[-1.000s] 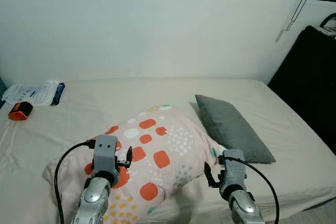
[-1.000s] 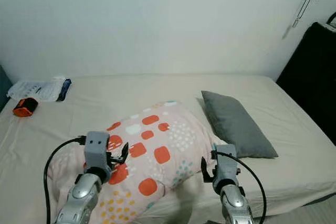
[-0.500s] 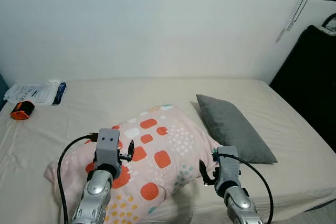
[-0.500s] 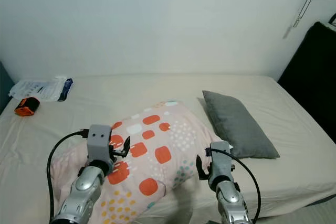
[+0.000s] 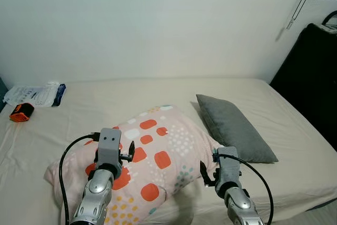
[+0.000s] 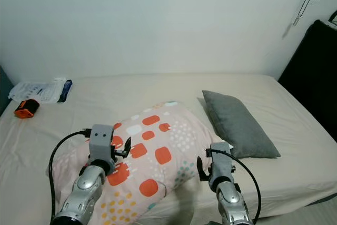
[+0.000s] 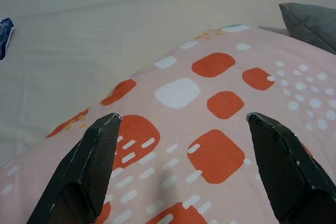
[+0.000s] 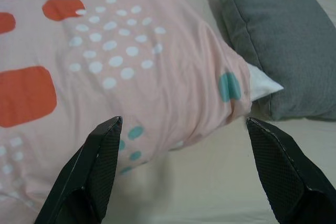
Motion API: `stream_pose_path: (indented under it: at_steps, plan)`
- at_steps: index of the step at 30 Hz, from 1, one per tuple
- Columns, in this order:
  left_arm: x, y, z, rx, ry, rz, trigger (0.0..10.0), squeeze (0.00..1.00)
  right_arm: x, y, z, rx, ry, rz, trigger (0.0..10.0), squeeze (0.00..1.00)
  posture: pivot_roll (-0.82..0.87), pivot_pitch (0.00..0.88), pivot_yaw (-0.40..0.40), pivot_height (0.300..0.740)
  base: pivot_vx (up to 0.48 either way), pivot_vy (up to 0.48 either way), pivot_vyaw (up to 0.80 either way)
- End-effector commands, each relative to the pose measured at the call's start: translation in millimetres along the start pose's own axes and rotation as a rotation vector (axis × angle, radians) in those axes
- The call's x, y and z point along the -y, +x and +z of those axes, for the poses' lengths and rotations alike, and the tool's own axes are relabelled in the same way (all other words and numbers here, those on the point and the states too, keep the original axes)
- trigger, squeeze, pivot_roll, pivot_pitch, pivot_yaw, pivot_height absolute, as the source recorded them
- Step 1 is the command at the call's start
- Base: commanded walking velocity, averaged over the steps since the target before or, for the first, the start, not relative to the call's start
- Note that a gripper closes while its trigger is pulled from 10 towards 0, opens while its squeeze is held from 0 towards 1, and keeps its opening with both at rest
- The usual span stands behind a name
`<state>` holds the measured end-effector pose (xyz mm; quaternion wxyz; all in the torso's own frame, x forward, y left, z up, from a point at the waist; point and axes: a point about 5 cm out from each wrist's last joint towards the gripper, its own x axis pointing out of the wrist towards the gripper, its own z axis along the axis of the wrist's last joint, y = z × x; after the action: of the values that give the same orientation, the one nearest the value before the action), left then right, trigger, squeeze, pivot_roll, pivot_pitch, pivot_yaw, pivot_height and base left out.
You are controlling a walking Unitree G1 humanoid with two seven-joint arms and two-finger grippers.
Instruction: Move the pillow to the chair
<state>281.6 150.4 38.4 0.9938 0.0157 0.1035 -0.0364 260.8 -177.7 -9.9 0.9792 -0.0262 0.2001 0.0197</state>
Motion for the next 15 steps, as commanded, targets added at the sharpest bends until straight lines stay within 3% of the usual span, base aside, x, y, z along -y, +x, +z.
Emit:
stream_pose_path:
  at_steps: [1,15]
  plan:
    - [2.3,1.1,-1.5,-0.017,-0.004,-0.003,10.0,0.00,2.8,1.0,1.3,0.000,0.010,-0.015,10.0,0.00,0.05,0.000,-0.082,0.740,0.000,0.000,0.00]
    - [-0.4,-1.1,-2.5,-0.019,-0.002,-0.034,10.0,0.00,1.5,0.0,-2.2,-0.009,0.022,-0.019,10.0,0.00,0.05,0.000,-0.077,0.740,0.000,0.000,0.00]
